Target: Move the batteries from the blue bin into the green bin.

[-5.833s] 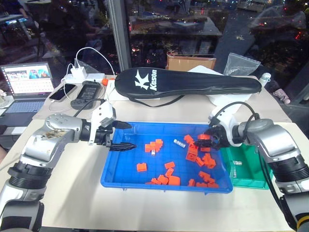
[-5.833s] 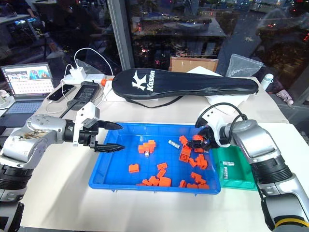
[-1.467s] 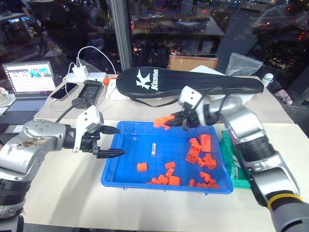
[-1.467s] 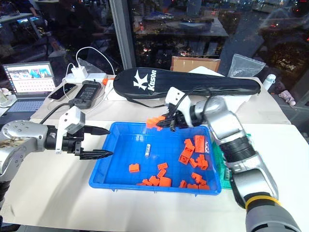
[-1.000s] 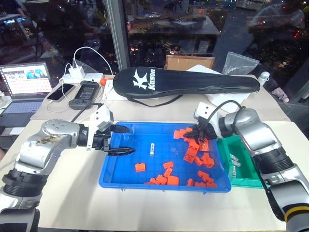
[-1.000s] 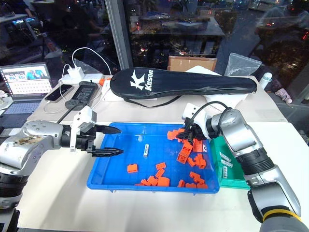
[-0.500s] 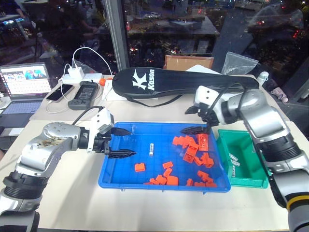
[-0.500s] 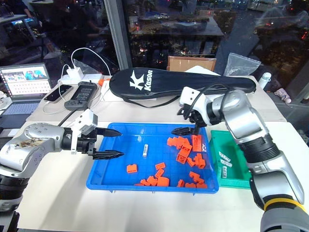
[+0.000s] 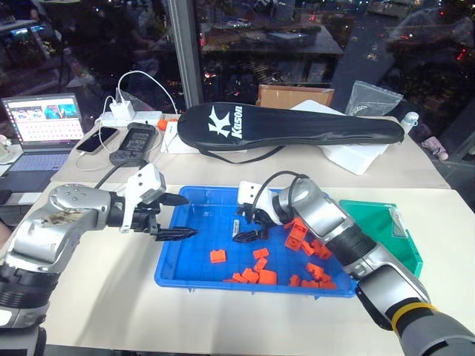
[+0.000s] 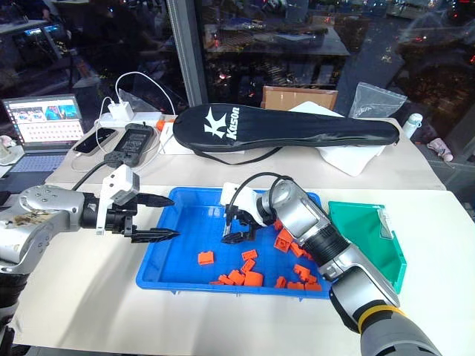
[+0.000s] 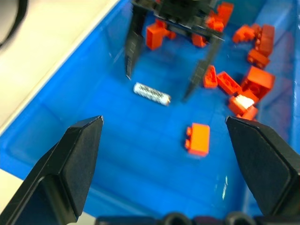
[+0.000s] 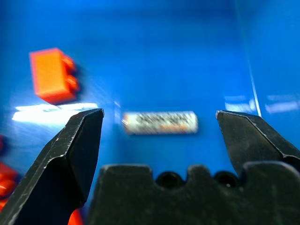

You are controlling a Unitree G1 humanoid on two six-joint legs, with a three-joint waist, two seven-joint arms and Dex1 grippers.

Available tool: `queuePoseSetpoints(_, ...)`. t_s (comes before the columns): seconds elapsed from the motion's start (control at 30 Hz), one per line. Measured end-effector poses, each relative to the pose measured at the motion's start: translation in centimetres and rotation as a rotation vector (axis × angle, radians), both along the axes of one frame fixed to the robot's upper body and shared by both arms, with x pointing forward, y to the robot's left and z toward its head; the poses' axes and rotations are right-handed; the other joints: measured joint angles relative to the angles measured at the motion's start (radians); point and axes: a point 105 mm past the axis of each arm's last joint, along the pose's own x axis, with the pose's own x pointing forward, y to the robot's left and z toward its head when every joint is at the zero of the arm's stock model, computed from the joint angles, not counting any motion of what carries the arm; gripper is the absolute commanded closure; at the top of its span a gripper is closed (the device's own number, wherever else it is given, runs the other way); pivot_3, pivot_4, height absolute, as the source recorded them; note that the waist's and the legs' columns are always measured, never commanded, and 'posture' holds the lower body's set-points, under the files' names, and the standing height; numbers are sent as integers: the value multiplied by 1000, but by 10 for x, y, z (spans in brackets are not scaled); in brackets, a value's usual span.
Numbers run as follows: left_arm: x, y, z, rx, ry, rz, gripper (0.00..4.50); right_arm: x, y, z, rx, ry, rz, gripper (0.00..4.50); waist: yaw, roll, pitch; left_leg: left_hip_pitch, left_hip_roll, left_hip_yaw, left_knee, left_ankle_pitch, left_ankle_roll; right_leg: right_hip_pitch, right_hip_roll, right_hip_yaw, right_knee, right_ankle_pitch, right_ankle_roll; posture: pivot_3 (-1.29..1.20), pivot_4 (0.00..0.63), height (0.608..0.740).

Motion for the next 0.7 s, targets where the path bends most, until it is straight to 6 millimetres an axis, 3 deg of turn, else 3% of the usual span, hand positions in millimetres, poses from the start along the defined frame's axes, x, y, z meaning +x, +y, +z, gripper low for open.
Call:
queuePoseSetpoints(0.27, -6, 1, -1, -4, 6, 1, 0, 4, 3, -14, 10, 55, -34, 54, -4, 0, 0, 1, 0, 0, 0, 0, 0, 0, 0, 0, 0, 0, 0, 0, 150, 696)
queuePoseSetpoints(0.5, -7, 1, 0, 1, 3, 2, 0, 3, 8, -14, 24, 62, -26, 1970, -3, 0, 0, 1, 0, 0, 0, 0, 0, 0, 0, 0, 0, 0, 0, 0, 150, 696)
queuePoseSetpoints(0.7, -6, -2, 4, -16, -5, -12, 0, 3, -5, -2, 10, 25, -36, 1971, 0, 0, 0, 0, 0, 0, 0, 0, 0, 0, 0, 0, 0, 0, 0, 0, 150, 696)
